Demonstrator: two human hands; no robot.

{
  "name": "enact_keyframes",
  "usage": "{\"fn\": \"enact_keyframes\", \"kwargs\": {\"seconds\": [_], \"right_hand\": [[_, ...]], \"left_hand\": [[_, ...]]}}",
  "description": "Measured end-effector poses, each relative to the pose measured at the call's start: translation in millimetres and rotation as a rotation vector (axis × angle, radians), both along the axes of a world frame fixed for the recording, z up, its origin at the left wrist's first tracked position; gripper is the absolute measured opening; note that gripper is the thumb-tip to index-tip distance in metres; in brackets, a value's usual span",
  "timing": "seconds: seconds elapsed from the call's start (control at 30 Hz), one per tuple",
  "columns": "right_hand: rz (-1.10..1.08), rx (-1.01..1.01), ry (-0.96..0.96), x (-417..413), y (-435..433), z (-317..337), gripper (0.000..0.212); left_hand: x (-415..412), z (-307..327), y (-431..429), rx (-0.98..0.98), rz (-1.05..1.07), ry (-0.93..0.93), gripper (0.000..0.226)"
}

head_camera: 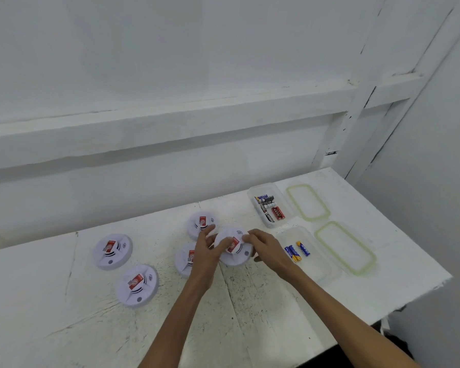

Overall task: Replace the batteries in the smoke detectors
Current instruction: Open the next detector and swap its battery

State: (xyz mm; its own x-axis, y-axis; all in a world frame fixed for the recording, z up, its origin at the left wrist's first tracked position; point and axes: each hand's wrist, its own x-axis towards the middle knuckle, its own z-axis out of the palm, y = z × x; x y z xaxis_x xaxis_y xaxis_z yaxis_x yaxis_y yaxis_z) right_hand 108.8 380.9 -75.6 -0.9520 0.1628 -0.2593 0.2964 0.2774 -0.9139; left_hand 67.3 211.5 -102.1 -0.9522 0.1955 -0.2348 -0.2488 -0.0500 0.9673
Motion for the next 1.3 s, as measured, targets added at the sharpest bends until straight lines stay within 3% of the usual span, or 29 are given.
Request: {"fn": "enact_keyframes", "kwargs": {"seconds": [0.13, 0.3, 0.47, 0.67, 1.3], "right_hand": [[0.0, -0.145, -0.073, -0.6, -2.9, 0.5, 0.023], [-0.069, -0.28, 0.003, 0.5, -6.4, 3.1, 0.039], [-0.065, -0.284, 0.018, 2.3, -9.4, -3.0, 0.04], [-0.115, -0.296, -0.03, 2.3, -10.2, -10.4, 0.038], [-0.105, -0.285, -0.07, 8.0, -12.0, -16.0, 0.039]], "left_hand": [[0.7, 7.5, 5.2, 0.049, 0.06, 0.017, 0.068], [4.9, 2.2, 7.3, 0.041, 0.043, 0.063, 0.068], [10.9, -6.9, 3.0, 0.044, -0.097, 0.09, 0.081], [11.6, -7.9, -2.2, 0.072, -0.169, 0.068, 0.082], [11.2, -18.2, 3.7, -0.024, -0.118, 0.054, 0.08]]}}
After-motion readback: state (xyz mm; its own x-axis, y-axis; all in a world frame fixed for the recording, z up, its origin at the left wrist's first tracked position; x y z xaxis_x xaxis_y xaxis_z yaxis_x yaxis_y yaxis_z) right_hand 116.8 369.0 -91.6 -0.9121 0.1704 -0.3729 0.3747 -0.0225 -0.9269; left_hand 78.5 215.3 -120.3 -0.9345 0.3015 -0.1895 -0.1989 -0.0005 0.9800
